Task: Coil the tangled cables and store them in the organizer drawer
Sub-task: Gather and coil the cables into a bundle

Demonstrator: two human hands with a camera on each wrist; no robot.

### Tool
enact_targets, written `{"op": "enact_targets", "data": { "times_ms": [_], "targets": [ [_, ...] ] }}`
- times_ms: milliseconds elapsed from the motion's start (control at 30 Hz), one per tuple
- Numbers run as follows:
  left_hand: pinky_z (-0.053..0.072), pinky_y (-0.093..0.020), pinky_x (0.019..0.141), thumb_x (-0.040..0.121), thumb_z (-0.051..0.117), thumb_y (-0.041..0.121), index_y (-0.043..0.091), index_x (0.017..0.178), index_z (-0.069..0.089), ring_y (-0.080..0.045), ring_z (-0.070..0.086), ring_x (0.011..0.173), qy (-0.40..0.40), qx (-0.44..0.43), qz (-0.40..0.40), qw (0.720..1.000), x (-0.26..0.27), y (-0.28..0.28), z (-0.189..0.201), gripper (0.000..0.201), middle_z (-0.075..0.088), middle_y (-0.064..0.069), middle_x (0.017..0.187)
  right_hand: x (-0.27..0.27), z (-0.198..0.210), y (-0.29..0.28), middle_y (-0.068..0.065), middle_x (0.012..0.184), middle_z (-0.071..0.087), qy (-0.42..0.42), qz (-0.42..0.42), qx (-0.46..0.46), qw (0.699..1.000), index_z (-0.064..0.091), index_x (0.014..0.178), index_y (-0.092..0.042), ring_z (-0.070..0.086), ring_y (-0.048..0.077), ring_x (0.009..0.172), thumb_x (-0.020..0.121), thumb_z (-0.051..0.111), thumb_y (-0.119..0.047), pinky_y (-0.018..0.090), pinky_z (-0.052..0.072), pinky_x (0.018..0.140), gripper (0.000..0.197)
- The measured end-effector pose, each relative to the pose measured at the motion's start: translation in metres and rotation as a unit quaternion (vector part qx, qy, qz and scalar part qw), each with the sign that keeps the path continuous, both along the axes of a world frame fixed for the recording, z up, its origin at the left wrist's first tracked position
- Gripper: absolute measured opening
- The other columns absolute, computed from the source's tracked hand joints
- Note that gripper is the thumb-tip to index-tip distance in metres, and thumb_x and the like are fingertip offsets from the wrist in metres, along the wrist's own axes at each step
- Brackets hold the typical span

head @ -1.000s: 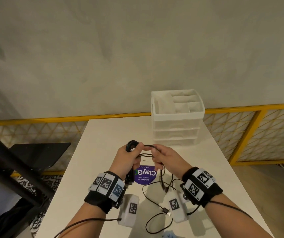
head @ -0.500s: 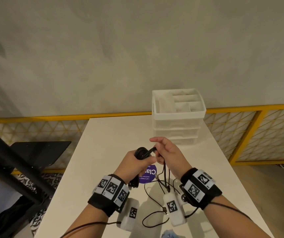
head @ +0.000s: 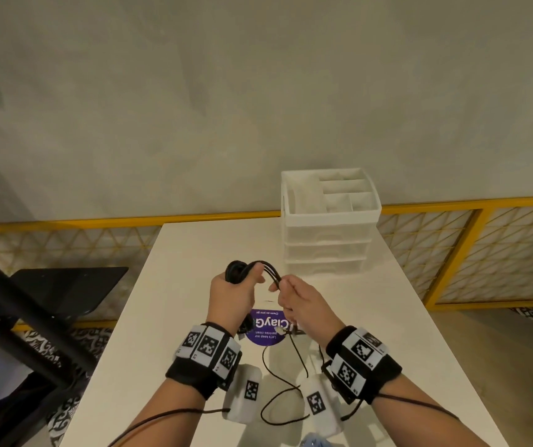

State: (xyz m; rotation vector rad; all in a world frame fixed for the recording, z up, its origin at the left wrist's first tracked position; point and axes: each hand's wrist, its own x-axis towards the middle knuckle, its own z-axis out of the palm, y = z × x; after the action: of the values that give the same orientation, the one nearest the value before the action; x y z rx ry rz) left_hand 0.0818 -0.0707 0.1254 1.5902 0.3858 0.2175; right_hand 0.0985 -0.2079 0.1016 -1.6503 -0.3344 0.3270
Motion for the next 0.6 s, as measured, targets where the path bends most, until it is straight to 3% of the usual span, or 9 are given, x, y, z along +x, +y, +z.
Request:
{"op": "enact_targets", "data": {
  "times_ms": [100, 233, 333, 433, 600],
  "targets": [
    [0.034, -0.024, 0.043, 0.089, 0.058, 0.031, 0.011, 0.077, 0.069, -0.014, 0.036, 0.040, -0.012, -0.027, -0.004, 1.000, -0.002, -0.001, -0.004, 0.026, 0.040, 0.002, 0.042, 0.000, 0.000, 0.004, -0.012, 0.049, 0.042, -0.003, 0.022, -0.049, 0.999, 0.059, 0.076, -0.022, 0.035, 0.001, 0.043, 0.098, 0.037, -0.025, 0.015, 0.030, 0.045, 0.031],
    [0.032, -0.022, 0.040, 0.094, 0.050, 0.034, 0.016, 0.091, 0.074, -0.013, 0.034, 0.040, -0.017, -0.068, -0.082, 0.994, -0.004, -0.005, -0.007, 0.030, 0.037, 0.003, 0.042, 0.000, 0.005, 0.009, -0.013, 0.039, 0.041, 0.016, 0.044, -0.043, 0.998, 0.054, 0.065, -0.018, 0.032, 0.003, 0.041, 0.098, 0.037, -0.022, 0.011, 0.028, 0.042, 0.038],
    [0.033, -0.022, 0.040, 0.092, 0.052, 0.035, 0.012, 0.087, 0.073, -0.016, 0.037, 0.040, -0.010, -0.071, -0.112, 0.991, -0.005, -0.002, -0.006, 0.033, 0.040, -0.001, 0.042, 0.000, 0.007, 0.006, -0.014, 0.036, 0.045, 0.015, 0.067, -0.066, 0.995, 0.054, 0.063, -0.018, 0.038, -0.001, 0.037, 0.098, 0.037, -0.026, 0.009, 0.031, 0.043, 0.040],
    [0.034, -0.024, 0.042, 0.093, 0.051, 0.035, 0.010, 0.077, 0.068, -0.014, 0.035, 0.038, -0.012, -0.075, -0.086, 0.993, -0.006, -0.003, -0.001, 0.035, 0.038, 0.003, 0.040, 0.000, 0.010, 0.007, -0.013, 0.037, 0.041, 0.023, 0.087, -0.065, 0.994, 0.054, 0.061, -0.018, 0.035, 0.000, 0.038, 0.098, 0.036, -0.032, 0.009, 0.030, 0.042, 0.044],
    [0.036, -0.031, 0.054, 0.092, 0.050, 0.033, 0.021, 0.060, 0.062, -0.015, 0.040, 0.048, -0.041, -0.058, -0.019, 0.997, -0.003, -0.004, 0.004, 0.036, 0.043, 0.002, 0.047, 0.002, 0.002, -0.001, -0.009, 0.046, 0.034, 0.053, 0.089, -0.038, 0.994, 0.052, 0.063, -0.016, 0.029, 0.006, 0.043, 0.096, 0.037, -0.042, 0.015, 0.026, 0.046, 0.045]
  ]
}}
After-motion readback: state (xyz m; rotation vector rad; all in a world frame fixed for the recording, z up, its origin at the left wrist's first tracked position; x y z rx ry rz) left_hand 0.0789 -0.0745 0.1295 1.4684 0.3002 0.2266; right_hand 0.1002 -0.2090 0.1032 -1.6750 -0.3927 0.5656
